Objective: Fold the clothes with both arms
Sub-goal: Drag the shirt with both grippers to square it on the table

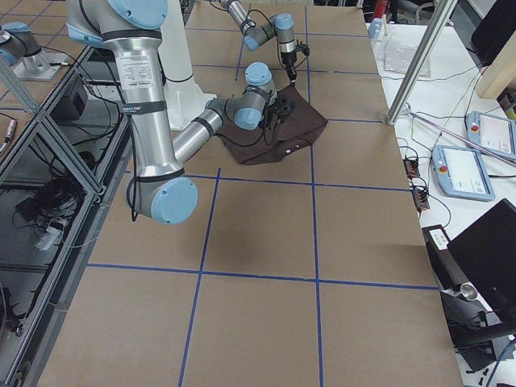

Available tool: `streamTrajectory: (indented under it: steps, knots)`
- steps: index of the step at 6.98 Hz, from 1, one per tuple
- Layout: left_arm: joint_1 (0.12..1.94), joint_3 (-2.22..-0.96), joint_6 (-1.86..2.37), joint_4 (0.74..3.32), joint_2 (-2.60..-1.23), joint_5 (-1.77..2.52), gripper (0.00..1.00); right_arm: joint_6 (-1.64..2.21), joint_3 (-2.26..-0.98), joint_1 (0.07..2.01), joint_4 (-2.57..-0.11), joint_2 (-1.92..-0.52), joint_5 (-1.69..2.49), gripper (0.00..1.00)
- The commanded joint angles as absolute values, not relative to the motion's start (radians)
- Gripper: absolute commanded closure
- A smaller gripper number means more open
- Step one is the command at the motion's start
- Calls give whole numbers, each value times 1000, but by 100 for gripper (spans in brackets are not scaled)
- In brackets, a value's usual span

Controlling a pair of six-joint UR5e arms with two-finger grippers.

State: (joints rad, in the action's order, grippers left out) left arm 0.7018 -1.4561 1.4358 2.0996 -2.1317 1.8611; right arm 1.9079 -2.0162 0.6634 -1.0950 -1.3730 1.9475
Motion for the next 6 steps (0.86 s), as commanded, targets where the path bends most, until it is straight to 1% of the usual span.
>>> streamTrajectory:
  steps: [1, 2, 3, 4, 5, 6]
  knots:
    - [825, -1050, 1419, 2362, -2366, 1859, 100, 1904, -1993, 661, -1091, -1353, 1948, 0]
    - [848, -867, 1408, 2403, -2504, 1859, 100, 1899, -1968, 660, -1088, -1313, 1948, 0]
    - [851, -855, 1408, 2430, -2519, 1856, 98, 1899, -1953, 646, -1088, -1293, 1947, 0]
    - [851, -917, 1413, 2434, -2510, 1862, 58, 1902, -1916, 615, -1097, -1237, 1925, 0]
    - [847, -1153, 1416, 2428, -2370, 1880, 54, 1910, -1881, 536, -1103, -1212, 1831, 0]
    - [845, -1310, 1417, 2425, -2247, 1929, 53, 1916, -1861, 479, -1136, -1195, 1780, 0]
